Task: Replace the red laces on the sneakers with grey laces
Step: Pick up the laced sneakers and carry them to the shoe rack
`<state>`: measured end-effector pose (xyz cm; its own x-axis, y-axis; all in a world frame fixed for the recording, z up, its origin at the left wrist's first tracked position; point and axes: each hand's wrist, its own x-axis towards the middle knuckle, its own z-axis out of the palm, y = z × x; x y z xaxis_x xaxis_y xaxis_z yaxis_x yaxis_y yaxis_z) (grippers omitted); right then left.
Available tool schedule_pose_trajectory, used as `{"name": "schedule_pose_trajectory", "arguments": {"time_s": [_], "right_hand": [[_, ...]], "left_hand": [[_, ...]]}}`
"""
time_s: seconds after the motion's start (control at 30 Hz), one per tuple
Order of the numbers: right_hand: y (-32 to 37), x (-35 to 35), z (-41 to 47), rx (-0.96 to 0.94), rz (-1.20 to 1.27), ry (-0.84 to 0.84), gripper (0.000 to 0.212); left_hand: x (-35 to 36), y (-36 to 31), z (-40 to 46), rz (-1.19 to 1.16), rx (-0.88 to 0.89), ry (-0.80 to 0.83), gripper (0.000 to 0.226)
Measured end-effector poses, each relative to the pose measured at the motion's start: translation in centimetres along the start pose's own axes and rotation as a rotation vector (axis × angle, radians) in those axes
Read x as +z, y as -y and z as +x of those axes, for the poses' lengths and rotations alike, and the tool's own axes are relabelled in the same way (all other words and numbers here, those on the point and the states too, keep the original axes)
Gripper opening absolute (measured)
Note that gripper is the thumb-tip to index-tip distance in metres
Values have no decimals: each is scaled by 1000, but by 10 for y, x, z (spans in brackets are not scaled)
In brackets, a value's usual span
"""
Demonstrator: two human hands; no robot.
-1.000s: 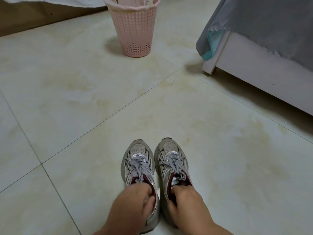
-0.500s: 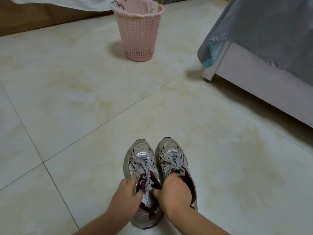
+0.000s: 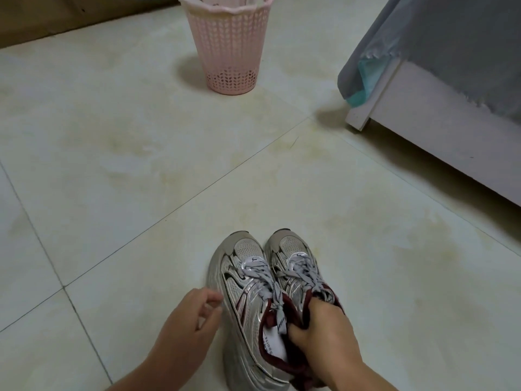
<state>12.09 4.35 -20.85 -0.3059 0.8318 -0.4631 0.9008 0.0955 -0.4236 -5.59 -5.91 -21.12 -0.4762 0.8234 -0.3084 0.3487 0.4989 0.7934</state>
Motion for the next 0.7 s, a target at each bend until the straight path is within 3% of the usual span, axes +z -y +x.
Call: {"name": "schedule_pose_trajectory", "arguments": {"time_s": [0.1,0.2,0.4,0.7], "right_hand": [[22,-28,-10,2,19,-1,34],[52,-73,-29,-9,13,8,34],[129,-190,-87,-51,-32,-11,28],[278,-371,-197,-218,-146,-36,23]], "left_hand": [[-8,-37,-5,-76,-36,-2,18],[-31,-84,-20,-62,-5,-98,21],[-131,-193,-54,-48,34,-147,26],[-314,-330,-144,308,-92,-112,8]]}}
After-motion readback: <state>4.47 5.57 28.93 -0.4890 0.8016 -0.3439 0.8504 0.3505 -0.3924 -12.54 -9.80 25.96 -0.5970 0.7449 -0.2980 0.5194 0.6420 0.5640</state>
